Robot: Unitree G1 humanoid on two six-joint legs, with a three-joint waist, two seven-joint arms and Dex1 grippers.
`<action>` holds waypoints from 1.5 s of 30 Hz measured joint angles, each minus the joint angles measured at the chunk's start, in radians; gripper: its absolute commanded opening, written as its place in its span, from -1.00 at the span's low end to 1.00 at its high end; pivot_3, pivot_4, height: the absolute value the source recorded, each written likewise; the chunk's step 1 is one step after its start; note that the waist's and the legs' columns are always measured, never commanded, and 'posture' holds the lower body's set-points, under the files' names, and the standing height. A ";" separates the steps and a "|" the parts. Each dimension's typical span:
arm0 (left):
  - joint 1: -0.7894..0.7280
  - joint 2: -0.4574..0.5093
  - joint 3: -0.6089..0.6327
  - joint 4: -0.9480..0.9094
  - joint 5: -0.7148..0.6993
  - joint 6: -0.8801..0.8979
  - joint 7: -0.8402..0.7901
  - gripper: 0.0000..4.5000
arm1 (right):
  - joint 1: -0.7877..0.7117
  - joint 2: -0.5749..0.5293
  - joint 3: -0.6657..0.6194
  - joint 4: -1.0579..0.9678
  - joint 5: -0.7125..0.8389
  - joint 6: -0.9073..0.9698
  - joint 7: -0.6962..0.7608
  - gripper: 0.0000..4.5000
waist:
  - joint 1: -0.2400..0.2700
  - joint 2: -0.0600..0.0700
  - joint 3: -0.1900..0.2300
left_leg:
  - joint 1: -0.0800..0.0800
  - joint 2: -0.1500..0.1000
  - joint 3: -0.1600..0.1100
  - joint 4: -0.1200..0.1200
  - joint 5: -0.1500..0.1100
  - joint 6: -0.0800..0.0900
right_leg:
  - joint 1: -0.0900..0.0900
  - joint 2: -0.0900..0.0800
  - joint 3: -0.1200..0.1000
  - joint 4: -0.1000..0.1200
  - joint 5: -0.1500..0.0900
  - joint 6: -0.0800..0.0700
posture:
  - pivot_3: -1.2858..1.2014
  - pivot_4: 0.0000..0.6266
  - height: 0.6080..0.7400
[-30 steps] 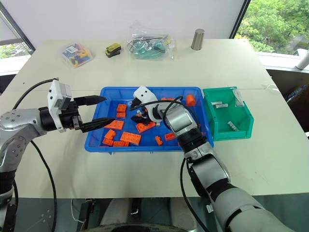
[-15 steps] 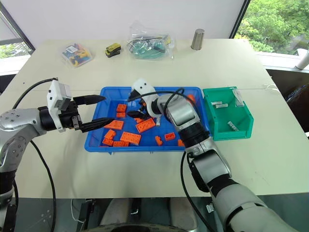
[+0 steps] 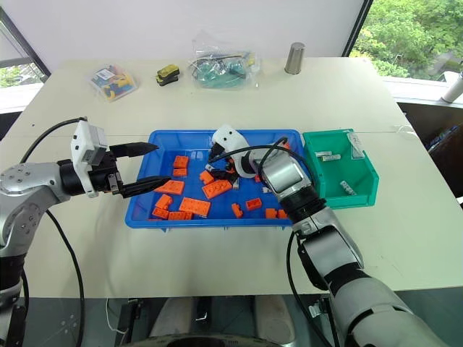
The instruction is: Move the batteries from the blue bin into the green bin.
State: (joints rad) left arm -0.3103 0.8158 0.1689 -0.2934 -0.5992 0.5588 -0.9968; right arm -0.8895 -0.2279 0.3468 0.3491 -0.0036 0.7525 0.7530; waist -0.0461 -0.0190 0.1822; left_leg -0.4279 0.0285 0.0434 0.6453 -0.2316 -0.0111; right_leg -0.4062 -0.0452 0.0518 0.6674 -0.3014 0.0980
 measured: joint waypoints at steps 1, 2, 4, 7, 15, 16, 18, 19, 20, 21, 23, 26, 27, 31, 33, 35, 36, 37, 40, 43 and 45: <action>0.000 0.000 0.000 0.000 0.000 0.000 0.000 1.00 | 0.003 0.000 0.003 0.000 -0.003 -0.004 -0.001 0.68 | 0.000 0.000 0.000 | 0.000 0.000 0.000 0.000 0.000 0.000 | 0.000 0.000 0.000 0.000 0.000 0.000 | 0.03 -0.52 0.99; -0.001 0.000 0.000 0.000 0.000 0.000 0.000 1.00 | 0.007 0.000 0.005 0.000 -0.004 -0.006 -0.002 0.68 | 0.001 0.000 0.000 | 0.000 0.000 0.000 0.000 0.000 0.000 | 0.000 0.000 0.000 0.000 0.000 0.000 | 0.03 -0.52 0.99; -0.002 0.000 0.000 0.000 0.000 0.000 -0.001 1.00 | 0.011 0.002 0.009 0.000 -0.006 -0.010 -0.003 0.68 | 0.002 0.000 0.000 | 0.000 0.000 0.000 0.000 0.000 0.000 | 0.000 0.000 0.000 0.000 0.000 0.000 | 0.03 -0.52 0.99; -0.010 0.000 0.000 0.003 0.000 0.001 -0.002 1.00 | 0.028 0.005 0.011 -0.017 -0.011 -0.018 -0.003 0.33 | 0.001 0.000 0.000 | 0.000 0.000 0.000 0.000 0.000 0.000 | 0.000 0.000 0.000 0.000 0.000 0.000 | 0.03 -0.52 0.99; -0.021 0.000 -0.007 0.014 0.001 0.001 -0.005 1.00 | 0.048 0.003 0.041 -0.058 -0.022 -0.037 0.004 -0.96 | 0.001 0.000 0.000 | 0.000 0.000 0.000 0.000 0.000 0.000 | 0.000 0.000 0.000 0.000 0.000 0.000 | 0.03 -0.52 0.99; -0.024 0.000 -0.017 0.016 0.001 0.001 -0.006 1.00 | 0.048 0.003 0.041 -0.059 -0.023 -0.037 0.004 -0.96 | 0.001 0.000 0.000 | 0.000 0.000 0.000 0.000 0.000 0.000 | 0.000 0.000 0.000 0.000 0.000 0.000 | 0.03 -0.52 0.99; -0.026 0.000 -0.030 0.016 0.000 0.001 -0.014 1.00 | 0.047 0.002 0.042 -0.063 -0.023 -0.035 0.006 -0.96 | 0.002 0.000 0.000 | 0.000 0.000 0.000 0.000 0.000 0.000 | 0.000 0.000 0.000 0.000 0.000 0.000 | 0.03 -0.52 0.99; -0.026 0.000 -0.034 0.016 0.000 0.001 -0.021 1.00 | 0.047 0.000 0.040 -0.072 -0.021 -0.021 0.010 -0.96 | 0.002 0.000 0.000 | 0.000 0.000 0.000 0.000 0.000 0.000 | 0.000 0.000 0.000 0.000 0.000 0.000 | 0.03 -0.52 0.99; -0.026 0.000 -0.038 0.016 -0.001 0.002 -0.027 1.00 | 0.047 -0.004 0.036 -0.085 -0.014 0.000 0.014 -0.96 | 0.002 0.000 0.000 | 0.000 0.000 0.000 0.000 0.000 0.000 | 0.000 0.000 0.000 0.000 0.000 0.000 | 0.03 -0.52 0.99; -0.026 0.000 -0.040 0.016 -0.001 0.002 -0.032 1.00 | 0.047 -0.011 0.023 -0.108 0.000 0.032 0.019 -0.96 | 0.002 0.000 0.000 | 0.000 0.000 0.000 0.000 0.000 0.000 | 0.000 0.000 0.000 0.000 0.000 0.000 | 0.03 -0.52 0.99; -0.027 0.000 -0.046 0.014 -0.001 0.002 -0.044 1.00 | 0.046 -0.035 -0.030 -0.176 0.042 0.107 0.026 -0.96 | 0.004 0.000 0.000 | 0.000 0.000 0.000 0.000 0.000 0.000 | 0.000 -0.001 0.000 0.000 0.000 0.000 | 0.03 -0.52 0.99; -0.032 -0.007 -0.071 0.008 -0.004 0.005 -0.051 1.00 | 0.036 -0.120 -0.157 -0.320 0.125 0.242 0.044 -0.96 | 0.010 0.000 0.000 | -0.001 -0.001 -0.001 0.001 0.000 0.000 | 0.000 -0.002 0.000 -0.001 0.000 0.000 | 0.03 -0.52 0.99; -0.037 -0.011 -0.076 0.005 -0.010 0.006 -0.054 1.00 | 0.033 -0.165 -0.208 -0.371 0.153 0.294 0.049 -0.96 | 0.013 0.000 0.000 | -0.001 -0.001 -0.001 0.001 0.000 0.000 | 0.000 -0.002 -0.001 -0.001 0.000 0.000 | 0.03 -0.52 0.99; -0.055 -0.015 -0.081 -0.004 -0.026 0.024 -0.068 1.00 | 0.036 -0.324 -0.374 -0.472 0.214 0.429 0.041 -0.96 | 0.012 0.000 0.000 | -0.001 -0.001 -0.001 0.000 0.000 0.000 | 0.001 -0.002 -0.001 -0.002 0.000 0.000 | 0.03 -0.52 0.99; -0.074 -0.024 -0.089 -0.009 -0.047 0.030 -0.076 1.00 | 0.090 -0.426 -0.417 -0.507 0.224 0.452 0.039 -0.96 | 0.014 0.000 0.000 | -0.002 -0.001 -0.001 0.000 0.000 0.001 | 0.001 -0.002 -0.001 -0.003 0.000 0.000 | 0.03 -0.52 0.99; -0.106 -0.040 -0.097 -0.008 -0.058 0.040 -0.081 1.00 | 0.178 -0.535 -0.475 -0.527 0.225 0.471 0.038 -0.96 | 0.024 0.000 0.000 | -0.002 -0.001 0.000 0.000 -0.001 0.001 | 0.001 -0.002 0.000 -0.004 0.000 0.000 | 0.03 -0.52 0.99; -0.124 -0.048 -0.103 -0.003 -0.059 0.039 -0.080 1.00 | 0.222 -0.580 -0.510 -0.532 0.225 0.476 0.038 -0.96 | 0.028 0.000 0.000 | -0.002 -0.001 0.000 0.000 -0.001 0.001 | 0.001 -0.002 0.000 -0.004 0.000 0.000 | 0.03 -0.52 0.99; -0.141 -0.059 -0.109 0.002 -0.055 0.036 -0.077 1.00 | 0.262 -0.613 -0.548 -0.534 0.226 0.479 0.035 -0.96 | 0.030 0.000 0.000 | -0.002 -0.001 0.001 0.001 -0.001 0.002 | 0.001 -0.001 0.000 -0.004 0.000 0.000 | 0.03 -0.52 0.99; -0.175 -0.086 -0.125 0.017 -0.042 0.019 -0.074 1.00 | 0.344 -0.662 -0.635 -0.546 0.233 0.482 0.018 -0.96 | 0.024 0.000 0.000 | -0.001 0.000 0.002 0.001 -0.001 0.002 | 0.001 0.002 0.002 -0.003 0.000 0.000 | 0.03 -0.52 0.99; -0.180 -0.094 -0.144 0.024 -0.037 0.011 -0.085 1.00 | 0.412 -0.672 -0.656 -0.553 0.242 0.465 0.000 -0.48 | 0.016 0.000 0.000 | 0.000 0.000 0.002 0.001 -0.001 0.002 | 0.001 0.003 0.002 -0.002 0.000 0.000 | 0.03 -0.52 0.99; -0.191 -0.108 -0.156 0.045 -0.019 -0.002 -0.084 1.00 | 0.426 -0.672 -0.656 -0.550 0.246 0.455 -0.013 -0.05 | 0.015 0.000 0.000 | -0.001 0.000 0.002 0.001 -0.001 0.002 | 0.001 0.003 0.002 -0.002 0.000 0.000 | 0.03 -0.52 0.99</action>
State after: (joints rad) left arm -0.5014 0.7080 0.0131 -0.2487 -0.6183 0.5566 -1.0804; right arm -0.4636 -0.8998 -0.3095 -0.2011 0.2424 1.2078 0.7398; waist -0.0315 -0.0191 0.1827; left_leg -0.4285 0.0286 0.0457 0.6467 -0.2323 -0.0092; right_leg -0.4055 -0.0418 0.0541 0.6651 -0.3013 0.0983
